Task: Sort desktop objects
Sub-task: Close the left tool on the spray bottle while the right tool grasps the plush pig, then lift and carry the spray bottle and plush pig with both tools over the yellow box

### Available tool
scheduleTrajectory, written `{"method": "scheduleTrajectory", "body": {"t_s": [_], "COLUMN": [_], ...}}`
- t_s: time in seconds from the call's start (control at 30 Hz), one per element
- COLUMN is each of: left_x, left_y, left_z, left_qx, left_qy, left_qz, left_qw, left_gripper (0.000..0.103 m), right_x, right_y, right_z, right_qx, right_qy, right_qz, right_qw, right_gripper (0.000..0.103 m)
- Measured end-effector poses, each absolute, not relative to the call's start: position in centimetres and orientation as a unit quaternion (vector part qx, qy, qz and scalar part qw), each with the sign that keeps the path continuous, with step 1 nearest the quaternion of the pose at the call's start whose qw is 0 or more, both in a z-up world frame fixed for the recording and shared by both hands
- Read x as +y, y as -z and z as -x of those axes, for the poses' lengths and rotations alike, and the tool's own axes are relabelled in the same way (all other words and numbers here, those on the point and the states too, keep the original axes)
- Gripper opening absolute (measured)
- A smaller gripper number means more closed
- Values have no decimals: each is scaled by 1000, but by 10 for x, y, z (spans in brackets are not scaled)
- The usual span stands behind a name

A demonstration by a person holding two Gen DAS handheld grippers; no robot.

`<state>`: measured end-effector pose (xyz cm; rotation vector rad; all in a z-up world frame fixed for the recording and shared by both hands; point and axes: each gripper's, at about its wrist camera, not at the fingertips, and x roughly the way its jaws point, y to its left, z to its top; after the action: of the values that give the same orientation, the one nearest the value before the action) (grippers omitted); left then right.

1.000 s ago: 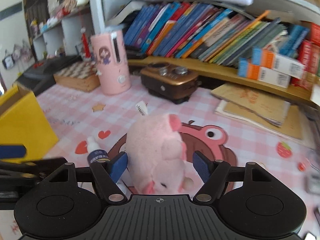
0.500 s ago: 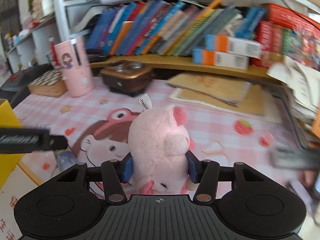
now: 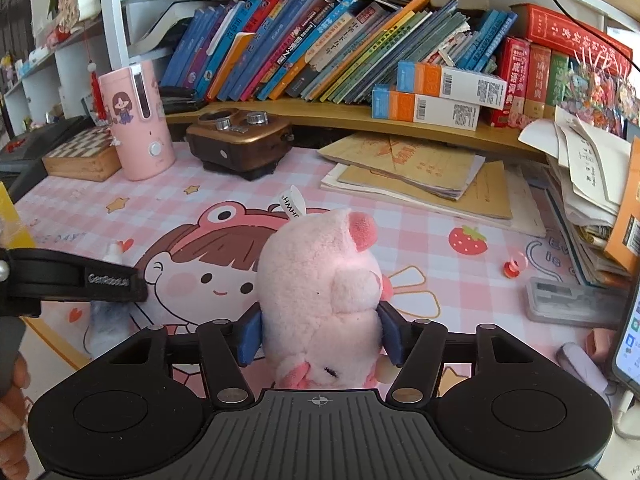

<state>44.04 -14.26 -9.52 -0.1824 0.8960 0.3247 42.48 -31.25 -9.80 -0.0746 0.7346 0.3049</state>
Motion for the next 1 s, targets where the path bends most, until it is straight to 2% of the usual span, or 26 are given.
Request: {"method": "scheduleTrajectory", "body": {"t_s": [0.13,0.33,1.0], "left_x": [-142,-147,-126], "left_y": [95,71,5], "left_z": [-435,-406,-278], "left_qx": [431,403,337], "left_qy": [-139,-101,-25], "left_qz": [81,62,120], "left_qw": [888,908,933], "left_gripper": [32,31,30], "right_x": [-305,-303,-314], "right_y": [99,94,24], "right_z": [-430,-429,-312], "right_qx": [356,362,359], "right_qy": [-147,-150,-191], "right_qz": [55,43,-13], "right_qw": [921,919,913], "right_gripper": [61,52,52]}}
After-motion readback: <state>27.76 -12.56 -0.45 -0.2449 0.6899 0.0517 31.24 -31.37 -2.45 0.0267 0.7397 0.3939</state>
